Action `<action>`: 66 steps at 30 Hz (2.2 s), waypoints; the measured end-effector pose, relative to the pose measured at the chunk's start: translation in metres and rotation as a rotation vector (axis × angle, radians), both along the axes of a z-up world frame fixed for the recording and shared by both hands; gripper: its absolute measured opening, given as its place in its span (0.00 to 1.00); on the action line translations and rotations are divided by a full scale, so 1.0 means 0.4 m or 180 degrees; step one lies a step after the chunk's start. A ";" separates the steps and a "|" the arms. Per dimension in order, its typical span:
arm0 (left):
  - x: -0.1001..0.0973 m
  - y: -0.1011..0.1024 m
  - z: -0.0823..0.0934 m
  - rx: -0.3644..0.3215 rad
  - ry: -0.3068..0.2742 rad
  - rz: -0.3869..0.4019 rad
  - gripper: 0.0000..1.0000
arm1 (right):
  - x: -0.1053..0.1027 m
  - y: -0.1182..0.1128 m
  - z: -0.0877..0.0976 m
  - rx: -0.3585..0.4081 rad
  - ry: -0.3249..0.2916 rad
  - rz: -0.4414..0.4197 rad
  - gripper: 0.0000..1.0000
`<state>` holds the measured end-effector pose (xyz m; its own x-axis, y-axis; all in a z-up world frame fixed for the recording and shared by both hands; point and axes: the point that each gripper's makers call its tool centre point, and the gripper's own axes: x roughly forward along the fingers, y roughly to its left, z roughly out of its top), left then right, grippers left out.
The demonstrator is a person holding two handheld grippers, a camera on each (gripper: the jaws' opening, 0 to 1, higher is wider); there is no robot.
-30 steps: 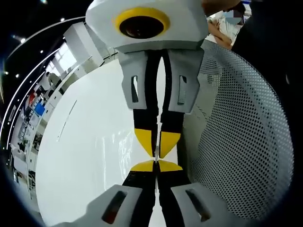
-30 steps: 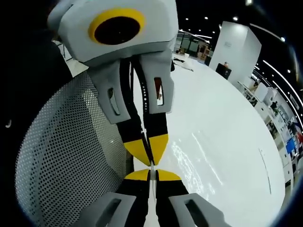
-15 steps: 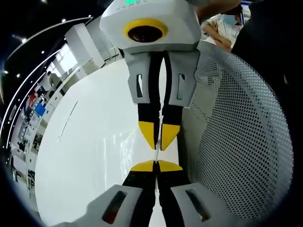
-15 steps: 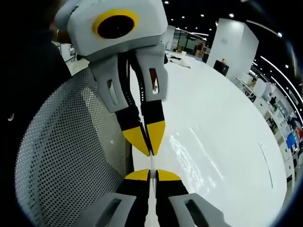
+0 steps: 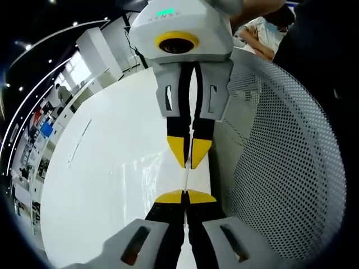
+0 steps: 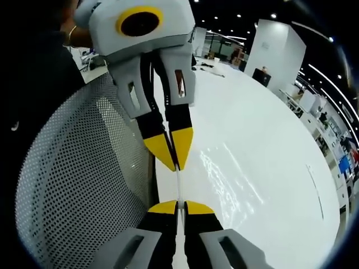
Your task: Open the resealable bag by pulling the two sides of the seal apart until the entire bag opening is separated and visibly accessible.
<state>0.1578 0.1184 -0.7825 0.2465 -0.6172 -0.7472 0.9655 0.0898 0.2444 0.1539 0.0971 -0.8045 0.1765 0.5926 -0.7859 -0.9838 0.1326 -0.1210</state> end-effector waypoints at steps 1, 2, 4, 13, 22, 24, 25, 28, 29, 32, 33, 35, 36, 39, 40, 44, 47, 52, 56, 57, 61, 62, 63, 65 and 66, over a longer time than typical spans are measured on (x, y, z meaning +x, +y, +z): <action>0.001 0.002 0.001 -0.0004 -0.0003 0.0005 0.00 | 0.000 -0.003 -0.001 0.0003 -0.0005 0.0003 0.00; -0.001 0.003 0.001 -0.0011 0.0011 0.0010 0.00 | 0.001 -0.006 -0.002 0.0007 0.0008 -0.0015 0.00; 0.000 0.003 0.002 -0.0013 0.0006 0.0012 0.00 | 0.000 -0.010 -0.002 0.0013 0.0020 -0.0036 0.00; -0.001 0.006 0.002 -0.0017 0.0032 0.0018 0.00 | 0.001 -0.035 -0.012 -0.0045 0.0036 -0.0076 0.00; -0.004 0.013 -0.001 -0.0005 0.0031 0.0012 0.00 | -0.002 -0.059 -0.025 -0.0118 0.0054 -0.0101 0.00; -0.006 0.014 -0.001 0.0006 0.0033 -0.0006 0.00 | -0.002 -0.069 -0.031 -0.0143 0.0062 -0.0123 0.00; -0.006 0.014 0.000 0.0007 0.0032 -0.0010 0.00 | -0.002 -0.073 -0.033 -0.0150 0.0069 -0.0132 0.00; -0.006 0.015 0.001 0.0007 0.0034 -0.0012 0.00 | -0.004 -0.088 -0.039 -0.0183 0.0082 -0.0155 0.00; -0.007 0.015 0.001 0.0006 0.0037 -0.0014 0.00 | -0.005 -0.093 -0.040 -0.0190 0.0086 -0.0162 0.00; -0.007 0.016 0.002 0.0000 0.0043 -0.0009 0.00 | -0.006 -0.109 -0.046 -0.0219 0.0103 -0.0193 0.00; -0.007 0.017 0.002 0.0002 0.0045 -0.0009 0.00 | -0.007 -0.115 -0.049 -0.0233 0.0112 -0.0208 0.00; -0.008 0.017 0.001 -0.0003 0.0051 -0.0007 0.00 | -0.008 -0.124 -0.052 -0.0255 0.0120 -0.0224 0.00; -0.009 0.017 0.001 0.0000 0.0059 -0.0008 0.00 | -0.009 -0.126 -0.053 -0.0259 0.0125 -0.0232 0.00; -0.012 0.017 0.001 -0.0004 0.0078 -0.0021 0.00 | -0.011 -0.136 -0.060 -0.0301 0.0128 -0.0239 0.00; -0.013 0.017 0.002 -0.0006 0.0080 -0.0018 0.00 | -0.013 -0.139 -0.062 -0.0308 0.0137 -0.0250 0.00; -0.013 0.018 0.001 -0.0003 0.0086 -0.0011 0.00 | -0.014 -0.147 -0.065 -0.0317 0.0150 -0.0271 0.00; -0.013 0.017 0.002 -0.0013 0.0099 -0.0006 0.00 | -0.012 -0.160 -0.068 -0.0340 0.0153 -0.0298 0.00; -0.010 0.012 0.005 -0.0050 0.0114 0.0001 0.00 | -0.007 -0.168 -0.060 -0.0293 0.0178 -0.0367 0.00; -0.005 0.016 0.002 -0.0002 0.0088 0.0009 0.00 | -0.009 -0.161 -0.064 -0.0267 0.0239 -0.0449 0.00; -0.001 0.018 0.004 -0.0028 0.0112 0.0058 0.00 | -0.009 -0.159 -0.063 -0.0257 0.0240 -0.0445 0.00; 0.007 0.022 0.008 -0.0101 0.0130 0.0146 0.00 | -0.009 -0.147 -0.046 -0.0102 0.0312 -0.0551 0.02; 0.006 0.021 0.008 -0.0099 0.0125 0.0137 0.00 | -0.007 -0.138 -0.038 -0.0026 0.0340 -0.0599 0.04; 0.005 0.019 0.007 -0.0075 0.0095 0.0103 0.00 | -0.006 -0.134 -0.034 0.0000 0.0360 -0.0627 0.06; 0.002 0.014 0.006 -0.0045 0.0067 0.0051 0.00 | -0.006 -0.127 -0.024 0.0008 0.0366 -0.0613 0.07; 0.001 0.013 0.006 -0.0032 0.0056 0.0038 0.00 | -0.007 -0.120 -0.017 0.0022 0.0352 -0.0595 0.07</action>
